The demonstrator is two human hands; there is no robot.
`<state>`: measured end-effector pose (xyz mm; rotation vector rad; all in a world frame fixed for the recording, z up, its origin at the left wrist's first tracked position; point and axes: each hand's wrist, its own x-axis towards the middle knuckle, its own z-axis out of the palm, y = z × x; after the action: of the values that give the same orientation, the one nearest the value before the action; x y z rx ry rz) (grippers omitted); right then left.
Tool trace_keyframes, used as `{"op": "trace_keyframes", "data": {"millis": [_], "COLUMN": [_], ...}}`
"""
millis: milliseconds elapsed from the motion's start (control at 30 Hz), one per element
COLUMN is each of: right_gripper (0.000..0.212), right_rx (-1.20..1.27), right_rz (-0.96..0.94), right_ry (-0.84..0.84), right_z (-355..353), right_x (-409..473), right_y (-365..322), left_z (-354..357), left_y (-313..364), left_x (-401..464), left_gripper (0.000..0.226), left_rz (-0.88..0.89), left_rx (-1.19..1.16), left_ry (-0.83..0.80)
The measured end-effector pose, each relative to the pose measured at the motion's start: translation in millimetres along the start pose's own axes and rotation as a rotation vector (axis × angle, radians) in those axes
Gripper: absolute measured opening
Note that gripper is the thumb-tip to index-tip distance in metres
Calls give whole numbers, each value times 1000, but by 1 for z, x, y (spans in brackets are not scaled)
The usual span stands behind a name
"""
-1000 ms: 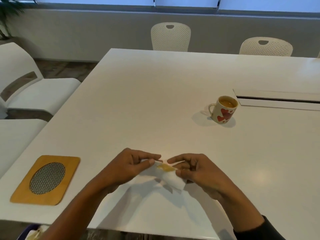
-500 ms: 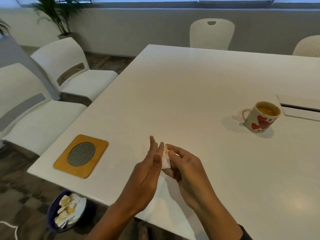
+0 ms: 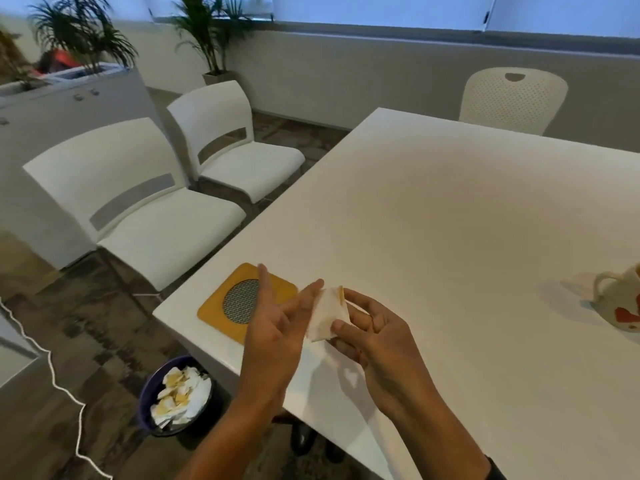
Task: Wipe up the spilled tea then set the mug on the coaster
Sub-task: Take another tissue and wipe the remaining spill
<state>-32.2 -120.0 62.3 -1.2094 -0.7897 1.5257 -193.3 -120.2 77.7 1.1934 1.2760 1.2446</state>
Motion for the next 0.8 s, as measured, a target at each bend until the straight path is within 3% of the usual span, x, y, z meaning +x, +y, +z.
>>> {"op": "trace_keyframes", "data": {"millis": [133,300,400,800], "right_gripper": [44,40,23,12], "right_rx": [-53,-160,-180,-345], "right_rz": [12,43,91,125], "right_ry": [-93,-151,-188,-413], "right_z": [49,121,167,358], "right_x": [22,48,64,110], "right_y": [-2,6,17,113], "left_z": [-61,-136,-178,-351], "left_y": [-3,-16,-25,-68], "left_x": [29,47,55,46], "left_gripper": [97,80,75,70], "left_rz": [-12,-87,-77,-131], "left_rx": [-7,-223,-307,-391], "left_ry": [120,206,286,652]}}
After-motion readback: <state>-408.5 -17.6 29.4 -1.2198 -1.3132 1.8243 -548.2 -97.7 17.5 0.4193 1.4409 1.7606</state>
